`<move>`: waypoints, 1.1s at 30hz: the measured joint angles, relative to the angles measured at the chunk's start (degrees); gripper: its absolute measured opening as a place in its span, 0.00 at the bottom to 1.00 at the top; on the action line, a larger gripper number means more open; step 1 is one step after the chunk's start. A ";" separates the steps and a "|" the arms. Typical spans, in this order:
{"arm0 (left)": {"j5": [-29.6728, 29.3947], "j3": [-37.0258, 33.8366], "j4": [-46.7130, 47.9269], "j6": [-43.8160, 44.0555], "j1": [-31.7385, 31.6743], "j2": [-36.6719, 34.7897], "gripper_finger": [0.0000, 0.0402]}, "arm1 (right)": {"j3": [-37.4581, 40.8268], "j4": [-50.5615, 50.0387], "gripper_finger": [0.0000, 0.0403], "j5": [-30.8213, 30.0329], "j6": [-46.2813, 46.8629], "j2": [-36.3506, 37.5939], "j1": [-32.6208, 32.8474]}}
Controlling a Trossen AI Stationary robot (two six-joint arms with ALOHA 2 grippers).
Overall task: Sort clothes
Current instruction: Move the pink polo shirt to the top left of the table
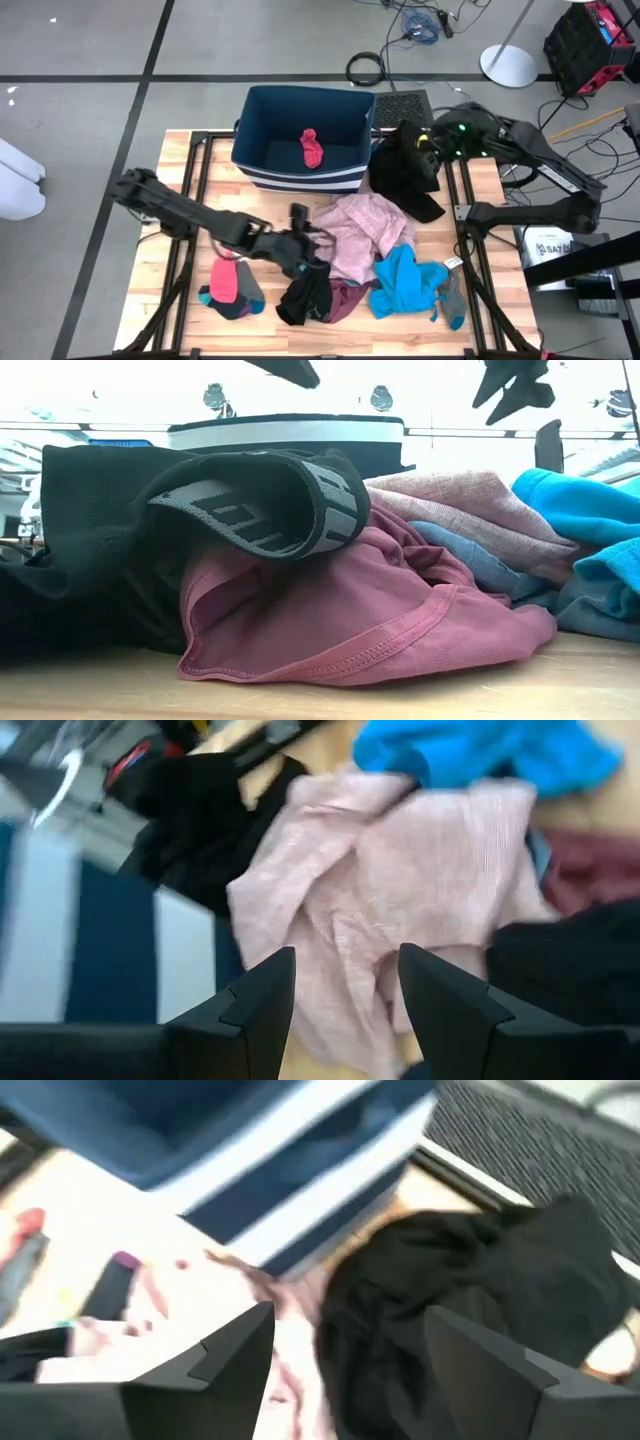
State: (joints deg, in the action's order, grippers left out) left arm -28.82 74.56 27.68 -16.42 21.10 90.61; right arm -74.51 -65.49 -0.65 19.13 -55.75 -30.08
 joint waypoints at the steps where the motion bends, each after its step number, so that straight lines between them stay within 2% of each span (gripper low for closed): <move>1: 0.91 0.00 -0.93 -3.22 -0.89 1.52 0.47 | -0.01 0.48 0.61 -0.94 0.49 0.85 1.22; 5: 3.34 0.00 -7.86 -14.88 -4.90 6.95 0.47 | 0.03 2.27 0.61 -2.58 3.05 2.67 6.03; 9: 6.15 0.00 -17.64 -21.93 -9.31 11.43 0.47 | 0.08 5.21 0.61 -2.48 4.17 2.83 10.32; 11: 7.68 0.06 -21.12 -24.31 -11.35 13.48 0.47 | 0.09 6.24 0.61 -2.56 4.23 2.36 11.84; 15: 12.53 2.28 -21.93 -26.98 -14.23 18.13 0.47 | 0.10 7.41 0.61 -2.63 4.21 1.02 13.81; 20: 9.40 5.80 -22.52 -34.76 -15.39 24.89 0.47 | 0.12 7.43 0.61 -5.39 3.14 -0.78 15.16; 26: 2.58 11.16 -22.07 -36.63 -16.48 31.56 0.46 | 0.13 7.46 0.61 -5.62 2.32 -2.46 15.58; 29: -0.33 11.91 -20.60 -36.40 -15.84 32.19 0.34 | 0.16 7.41 0.61 -5.63 2.08 -2.75 15.58; 32: -4.12 11.96 -20.12 -35.97 -14.43 31.63 0.10 | 0.16 7.47 0.61 -5.63 1.29 -2.73 15.58; 33: -5.01 11.96 -19.90 -35.99 -14.00 31.30 0.05 | 0.16 7.46 0.61 -5.71 1.06 -2.73 15.58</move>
State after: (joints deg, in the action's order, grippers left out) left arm -33.83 86.52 7.78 -52.41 7.11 121.91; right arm -74.35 -58.03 -6.36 20.19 -58.48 -14.50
